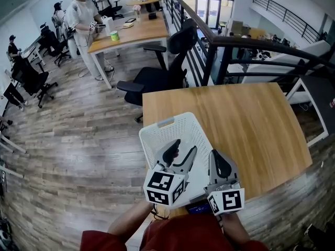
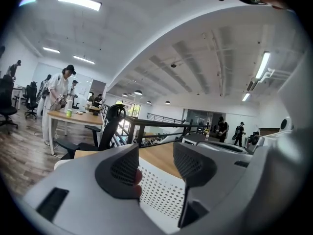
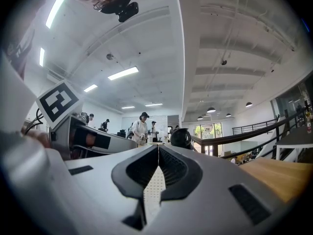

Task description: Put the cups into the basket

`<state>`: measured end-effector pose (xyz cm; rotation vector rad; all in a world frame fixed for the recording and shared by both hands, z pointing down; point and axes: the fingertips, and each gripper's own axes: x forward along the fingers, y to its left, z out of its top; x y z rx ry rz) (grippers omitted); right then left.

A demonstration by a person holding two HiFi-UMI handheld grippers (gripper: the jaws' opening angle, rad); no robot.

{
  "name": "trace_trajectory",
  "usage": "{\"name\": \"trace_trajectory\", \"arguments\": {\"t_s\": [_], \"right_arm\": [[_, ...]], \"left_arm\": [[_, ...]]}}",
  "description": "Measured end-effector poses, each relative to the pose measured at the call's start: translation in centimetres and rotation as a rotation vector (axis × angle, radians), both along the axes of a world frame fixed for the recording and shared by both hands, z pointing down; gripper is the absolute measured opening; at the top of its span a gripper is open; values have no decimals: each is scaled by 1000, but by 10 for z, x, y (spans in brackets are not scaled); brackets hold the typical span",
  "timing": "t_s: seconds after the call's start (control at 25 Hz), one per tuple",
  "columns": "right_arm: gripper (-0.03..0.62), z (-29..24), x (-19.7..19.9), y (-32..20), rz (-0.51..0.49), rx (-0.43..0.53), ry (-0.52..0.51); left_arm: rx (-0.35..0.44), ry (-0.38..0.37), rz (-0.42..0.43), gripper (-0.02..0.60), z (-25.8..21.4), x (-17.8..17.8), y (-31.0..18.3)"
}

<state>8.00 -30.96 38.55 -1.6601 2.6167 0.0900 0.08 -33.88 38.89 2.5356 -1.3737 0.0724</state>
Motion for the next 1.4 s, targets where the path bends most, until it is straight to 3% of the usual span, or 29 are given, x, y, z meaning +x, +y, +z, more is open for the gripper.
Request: {"name": "trace_trajectory", "arguments": {"t_s": [0.32, 0.6, 1.4], "right_arm": [[12, 1, -3, -1, -2, -2, 3], [12, 2, -7, 0, -7, -4, 8], [12, -1, -11, 0, -12, 0, -3]], "left_arm": [[75, 5, -82, 93, -13, -21, 5], [108, 23, -162, 10, -10, -41, 7], [196, 24, -305, 8, -16, -76, 30]]}}
